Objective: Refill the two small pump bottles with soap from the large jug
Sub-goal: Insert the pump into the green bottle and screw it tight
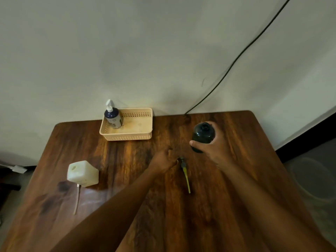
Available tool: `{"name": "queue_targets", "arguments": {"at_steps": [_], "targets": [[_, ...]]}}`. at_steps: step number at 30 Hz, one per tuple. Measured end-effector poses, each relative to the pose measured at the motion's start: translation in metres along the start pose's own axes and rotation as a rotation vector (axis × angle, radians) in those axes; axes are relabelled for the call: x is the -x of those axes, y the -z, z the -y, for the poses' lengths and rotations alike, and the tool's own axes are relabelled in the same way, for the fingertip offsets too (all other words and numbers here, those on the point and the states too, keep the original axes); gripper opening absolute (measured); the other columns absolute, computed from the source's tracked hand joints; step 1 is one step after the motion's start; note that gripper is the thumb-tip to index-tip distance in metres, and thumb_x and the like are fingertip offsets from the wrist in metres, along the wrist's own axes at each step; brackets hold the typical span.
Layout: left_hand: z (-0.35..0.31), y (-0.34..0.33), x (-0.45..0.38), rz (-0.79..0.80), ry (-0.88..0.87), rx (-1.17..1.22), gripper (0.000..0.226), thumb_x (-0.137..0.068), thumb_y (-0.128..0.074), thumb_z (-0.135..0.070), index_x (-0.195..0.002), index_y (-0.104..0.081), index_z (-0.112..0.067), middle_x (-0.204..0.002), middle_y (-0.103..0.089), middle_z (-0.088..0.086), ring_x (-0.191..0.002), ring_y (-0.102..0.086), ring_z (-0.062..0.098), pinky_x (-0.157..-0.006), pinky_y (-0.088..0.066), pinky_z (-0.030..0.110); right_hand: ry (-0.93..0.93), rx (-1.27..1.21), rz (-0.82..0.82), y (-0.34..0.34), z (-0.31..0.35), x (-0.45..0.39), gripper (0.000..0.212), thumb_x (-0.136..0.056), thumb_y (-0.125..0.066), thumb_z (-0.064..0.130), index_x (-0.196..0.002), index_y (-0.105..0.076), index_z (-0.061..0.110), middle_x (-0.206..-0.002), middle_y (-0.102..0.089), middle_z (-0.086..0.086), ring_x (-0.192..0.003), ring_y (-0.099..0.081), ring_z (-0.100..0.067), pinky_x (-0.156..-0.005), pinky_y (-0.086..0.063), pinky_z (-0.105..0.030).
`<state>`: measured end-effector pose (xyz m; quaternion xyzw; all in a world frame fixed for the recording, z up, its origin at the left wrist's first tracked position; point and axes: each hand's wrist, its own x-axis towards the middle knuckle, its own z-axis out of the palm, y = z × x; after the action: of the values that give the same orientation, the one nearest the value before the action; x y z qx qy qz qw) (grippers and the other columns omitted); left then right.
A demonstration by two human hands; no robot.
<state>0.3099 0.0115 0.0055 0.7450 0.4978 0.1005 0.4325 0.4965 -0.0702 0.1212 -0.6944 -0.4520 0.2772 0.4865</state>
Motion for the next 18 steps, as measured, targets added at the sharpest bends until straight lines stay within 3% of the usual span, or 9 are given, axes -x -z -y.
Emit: {"name": "queue_targets", "arguments": {"at_steps": [3,5,8,12,18], "targets": [[-0.007,-0.022,-0.009,0.079,0.018,0.018,0.049,-0.09,-0.077,-0.025,-0.136,-0.059,-0.017,-0.132,-0.066,0.005,-0.112,-0.061,0.012,-0.091,-0.051,0.028,-0.029,0.018,-0.001,0.012,-0.014,-0.001,0.071,-0.061,-0.094,0.029,-0.119,-0.054,0.034,-0.118,-0.061,0.01,-0.107,-0.058,-0.004,-0.085,-0.051,-0.02],[-0.01,-0.037,-0.017,0.108,0.073,0.022,0.045,-0.09,-0.078,-0.024,-0.131,-0.061,-0.016,-0.129,-0.068,0.004,-0.115,-0.065,0.018,-0.099,-0.054,0.036,-0.039,0.032,0.001,0.017,-0.024,-0.003,0.071,-0.06,-0.094,0.032,-0.119,-0.053,0.037,-0.118,-0.06,0.013,-0.108,-0.057,-0.003,-0.085,-0.05,-0.022],[-0.016,-0.058,-0.027,0.056,0.166,0.027,0.042,-0.091,-0.076,-0.023,-0.129,-0.059,-0.017,-0.124,-0.067,0.002,-0.109,-0.065,0.018,-0.092,-0.054,0.032,-0.054,0.036,0.002,0.021,-0.035,-0.004,0.07,-0.06,-0.094,0.034,-0.117,-0.053,0.04,-0.116,-0.06,0.016,-0.106,-0.057,-0.001,-0.083,-0.049,-0.02],[-0.024,-0.081,-0.037,0.022,0.248,-0.077,0.025,-0.098,-0.066,-0.028,-0.12,-0.061,-0.017,-0.108,-0.065,0.001,-0.095,-0.064,0.016,-0.086,-0.058,0.035,-0.056,0.056,0.007,0.021,-0.045,-0.006,0.069,-0.06,-0.093,0.037,-0.115,-0.051,0.046,-0.115,-0.058,0.022,-0.104,-0.054,0.01,-0.072,-0.045,-0.007],[-0.026,-0.093,-0.042,-0.025,0.227,-0.204,0.014,-0.102,-0.055,-0.017,-0.114,-0.063,-0.015,-0.113,-0.066,0.006,-0.088,-0.059,0.013,-0.078,-0.054,0.029,-0.065,0.057,0.019,0.018,-0.045,-0.012,0.072,-0.059,-0.092,0.04,-0.117,-0.05,0.048,-0.115,-0.056,0.026,-0.105,-0.054,0.005,-0.072,-0.045,-0.009]]}}
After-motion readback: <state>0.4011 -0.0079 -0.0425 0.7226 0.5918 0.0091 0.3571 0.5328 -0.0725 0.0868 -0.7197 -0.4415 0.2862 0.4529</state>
